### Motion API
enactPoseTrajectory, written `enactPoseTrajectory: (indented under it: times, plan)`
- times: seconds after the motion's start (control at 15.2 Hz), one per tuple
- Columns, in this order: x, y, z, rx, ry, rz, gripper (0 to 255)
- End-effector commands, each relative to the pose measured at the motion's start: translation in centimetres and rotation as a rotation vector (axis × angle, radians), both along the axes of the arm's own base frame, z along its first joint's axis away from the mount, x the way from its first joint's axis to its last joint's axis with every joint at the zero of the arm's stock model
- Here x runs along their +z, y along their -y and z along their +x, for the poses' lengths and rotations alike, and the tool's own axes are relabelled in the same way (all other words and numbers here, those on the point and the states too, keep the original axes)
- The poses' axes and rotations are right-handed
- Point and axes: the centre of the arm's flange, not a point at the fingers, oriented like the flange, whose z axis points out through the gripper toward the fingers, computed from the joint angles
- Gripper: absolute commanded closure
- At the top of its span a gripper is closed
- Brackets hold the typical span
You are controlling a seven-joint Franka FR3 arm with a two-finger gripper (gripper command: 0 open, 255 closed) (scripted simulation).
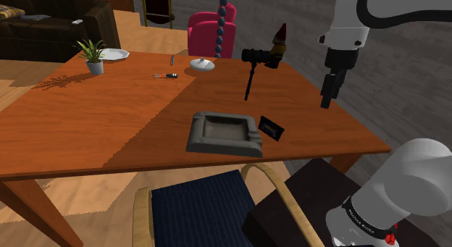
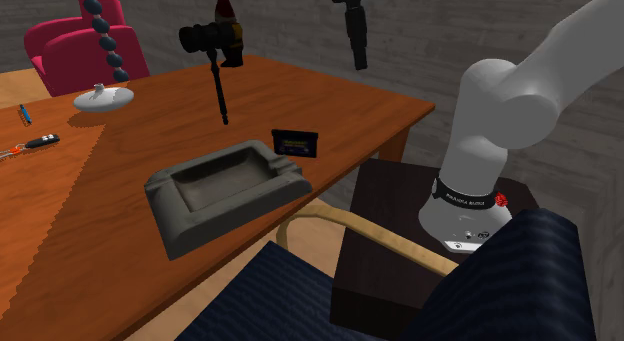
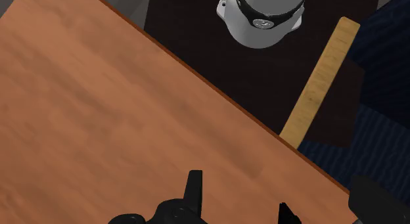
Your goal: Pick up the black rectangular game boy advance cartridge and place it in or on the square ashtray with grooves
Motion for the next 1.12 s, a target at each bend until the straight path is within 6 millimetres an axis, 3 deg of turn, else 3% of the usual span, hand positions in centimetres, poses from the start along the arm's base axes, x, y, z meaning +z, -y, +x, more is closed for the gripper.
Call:
enactPoseTrajectory:
  times: [0.0,0.92,1.06]
  plan:
    - [0.0,0.0,0.0,0.000,0.000,0.000,0]
    - [-12.2,-7.8,10.1,-0.069,0.077,-0.012,0]
    - [-13.2,-8.0,10.5,-0.072,0.080,-0.012,0]
